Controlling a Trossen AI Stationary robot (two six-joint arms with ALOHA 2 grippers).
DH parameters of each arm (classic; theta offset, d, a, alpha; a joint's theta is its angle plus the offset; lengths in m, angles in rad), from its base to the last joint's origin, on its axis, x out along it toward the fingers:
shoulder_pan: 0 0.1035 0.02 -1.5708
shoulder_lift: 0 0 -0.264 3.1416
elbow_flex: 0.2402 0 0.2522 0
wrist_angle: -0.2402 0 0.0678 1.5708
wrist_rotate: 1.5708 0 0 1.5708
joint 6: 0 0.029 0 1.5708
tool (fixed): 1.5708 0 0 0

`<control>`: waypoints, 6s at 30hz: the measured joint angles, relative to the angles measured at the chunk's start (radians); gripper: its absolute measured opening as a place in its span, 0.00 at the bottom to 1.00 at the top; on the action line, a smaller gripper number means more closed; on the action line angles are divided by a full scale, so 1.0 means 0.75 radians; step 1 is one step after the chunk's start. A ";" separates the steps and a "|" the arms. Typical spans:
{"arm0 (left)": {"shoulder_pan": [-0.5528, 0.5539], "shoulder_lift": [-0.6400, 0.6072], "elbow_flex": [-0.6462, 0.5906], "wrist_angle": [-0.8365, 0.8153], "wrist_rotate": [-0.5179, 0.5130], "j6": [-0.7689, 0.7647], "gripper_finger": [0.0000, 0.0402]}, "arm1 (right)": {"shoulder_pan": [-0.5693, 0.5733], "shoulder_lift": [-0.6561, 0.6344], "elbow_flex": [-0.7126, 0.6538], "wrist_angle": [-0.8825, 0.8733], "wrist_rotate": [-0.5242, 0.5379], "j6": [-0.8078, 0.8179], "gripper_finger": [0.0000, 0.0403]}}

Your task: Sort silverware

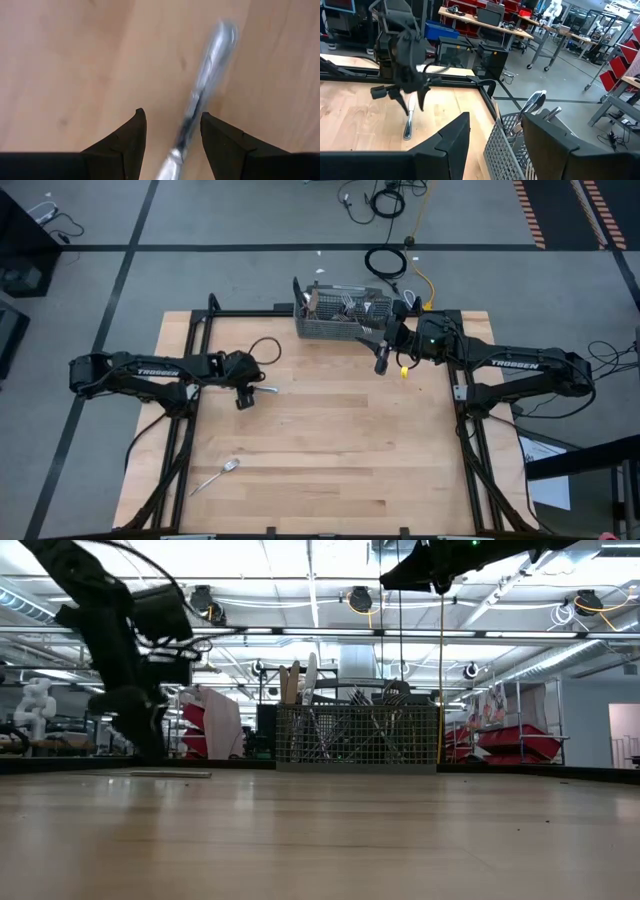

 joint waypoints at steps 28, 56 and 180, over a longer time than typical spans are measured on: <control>-0.073 0.347 0.121 0.559 -0.028 -0.167 0.00 | -0.051 -0.162 -0.002 -0.052 0.214 -0.030 0.42; -0.164 0.020 0.568 -0.390 -0.448 -0.495 0.00 | -0.033 1.008 0.161 0.557 -0.467 -0.010 0.31; 0.009 1.103 0.197 1.465 0.635 -0.230 0.00 | 0.187 0.644 0.031 -0.723 -0.185 0.002 0.47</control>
